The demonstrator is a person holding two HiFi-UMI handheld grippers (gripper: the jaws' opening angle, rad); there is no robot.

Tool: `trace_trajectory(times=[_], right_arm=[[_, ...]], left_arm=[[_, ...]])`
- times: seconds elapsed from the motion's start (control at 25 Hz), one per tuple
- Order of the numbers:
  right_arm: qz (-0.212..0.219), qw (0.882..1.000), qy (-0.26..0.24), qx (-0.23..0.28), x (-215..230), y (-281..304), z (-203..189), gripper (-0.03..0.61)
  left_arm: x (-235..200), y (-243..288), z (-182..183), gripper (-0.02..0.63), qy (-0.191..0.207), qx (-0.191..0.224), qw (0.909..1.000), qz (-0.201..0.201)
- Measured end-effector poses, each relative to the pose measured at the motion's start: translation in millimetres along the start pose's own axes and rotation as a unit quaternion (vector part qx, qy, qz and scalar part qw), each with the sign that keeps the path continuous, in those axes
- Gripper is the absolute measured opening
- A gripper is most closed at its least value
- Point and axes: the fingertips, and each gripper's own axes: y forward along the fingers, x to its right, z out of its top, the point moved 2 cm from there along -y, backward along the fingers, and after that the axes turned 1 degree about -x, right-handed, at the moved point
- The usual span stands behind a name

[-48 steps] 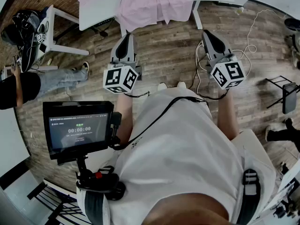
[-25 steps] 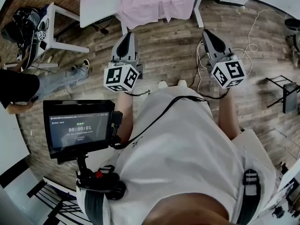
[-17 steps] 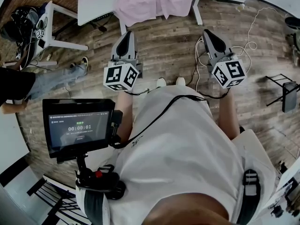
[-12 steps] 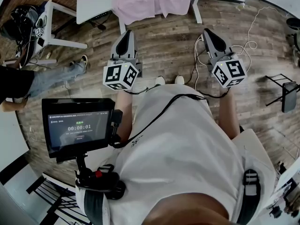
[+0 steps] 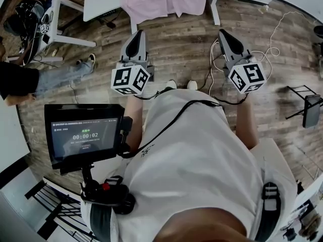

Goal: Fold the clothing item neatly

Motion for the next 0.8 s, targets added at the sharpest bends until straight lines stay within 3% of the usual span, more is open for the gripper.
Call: trace_trajectory(times=[0.6, 0.8], right_arm=[[0.029, 1.0, -0.01, 0.002, -15.2, 11.1, 11.6, -0.002], [0.021, 1.0, -0.007, -0.012, 14.9, 69.5, 3.3, -0.002]], left_arm=[[7.5, 2.1, 3.3, -0.003, -0.004, -0.003, 0.9999, -0.012], [-33.0, 59.3, -2.8, -0.003, -0.023, -0.004, 0.9996, -0.014]])
